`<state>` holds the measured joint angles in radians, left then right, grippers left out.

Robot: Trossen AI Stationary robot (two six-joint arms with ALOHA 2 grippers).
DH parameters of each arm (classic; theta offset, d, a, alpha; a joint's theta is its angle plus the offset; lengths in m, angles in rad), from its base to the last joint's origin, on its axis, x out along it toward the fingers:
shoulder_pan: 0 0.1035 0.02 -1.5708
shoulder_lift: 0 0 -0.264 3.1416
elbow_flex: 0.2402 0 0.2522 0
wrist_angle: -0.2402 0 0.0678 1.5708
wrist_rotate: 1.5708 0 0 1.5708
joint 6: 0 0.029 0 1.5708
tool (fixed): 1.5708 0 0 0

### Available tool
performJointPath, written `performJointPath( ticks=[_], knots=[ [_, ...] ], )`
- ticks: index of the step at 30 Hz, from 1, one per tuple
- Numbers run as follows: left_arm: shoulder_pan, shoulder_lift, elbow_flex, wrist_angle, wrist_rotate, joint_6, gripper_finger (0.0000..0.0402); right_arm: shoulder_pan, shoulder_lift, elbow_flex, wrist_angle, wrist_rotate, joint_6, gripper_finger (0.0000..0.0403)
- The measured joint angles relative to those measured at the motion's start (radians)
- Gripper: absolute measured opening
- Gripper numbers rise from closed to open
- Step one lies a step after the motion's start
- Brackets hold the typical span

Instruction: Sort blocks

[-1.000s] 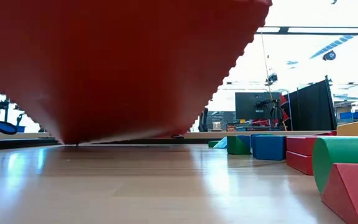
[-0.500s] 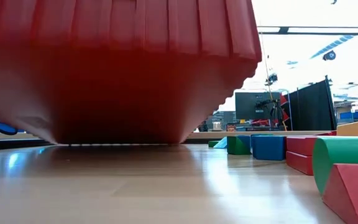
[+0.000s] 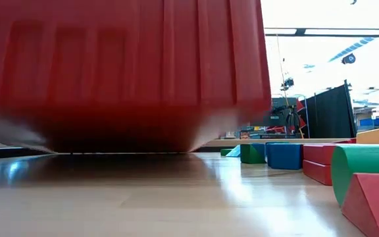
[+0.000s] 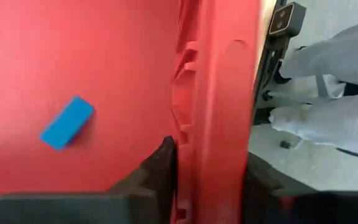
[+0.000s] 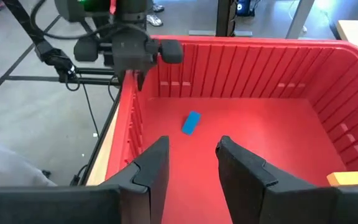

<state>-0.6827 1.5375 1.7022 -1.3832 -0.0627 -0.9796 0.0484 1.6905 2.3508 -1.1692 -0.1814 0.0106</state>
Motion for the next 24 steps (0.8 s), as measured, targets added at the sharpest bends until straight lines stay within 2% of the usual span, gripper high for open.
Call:
performJointPath(
  ticks=[6,10,14,16,20,24],
  knots=[
    [-0.015,-0.005,-0.092,0.035,0.063,-0.114,0.0240,-0.020,0.000,0.000,-0.002,0.001,-0.005,0.0120],
    [-0.027,-0.007,-0.129,0.038,0.071,-0.142,0.0305,-0.032,0.000,-0.001,-0.006,0.001,-0.011,0.0126],
    [-0.032,-0.014,-0.133,0.038,0.038,-0.149,0.0315,-0.053,0.000,-0.001,-0.009,-0.001,-0.026,0.0123],
    [-0.031,-0.019,-0.132,0.038,-0.022,-0.148,0.0312,-0.064,0.000,-0.001,-0.016,0.000,-0.030,0.0120],
    [-0.027,-0.043,-0.132,0.003,-0.224,-0.169,0.0311,-0.093,0.000,-0.002,-0.058,0.000,-0.036,0.0114],
    [0.005,-0.079,-0.132,-0.082,-0.463,-0.273,0.0311,-0.117,0.000,-0.002,-0.095,0.002,-0.037,0.0112]
  ],
)
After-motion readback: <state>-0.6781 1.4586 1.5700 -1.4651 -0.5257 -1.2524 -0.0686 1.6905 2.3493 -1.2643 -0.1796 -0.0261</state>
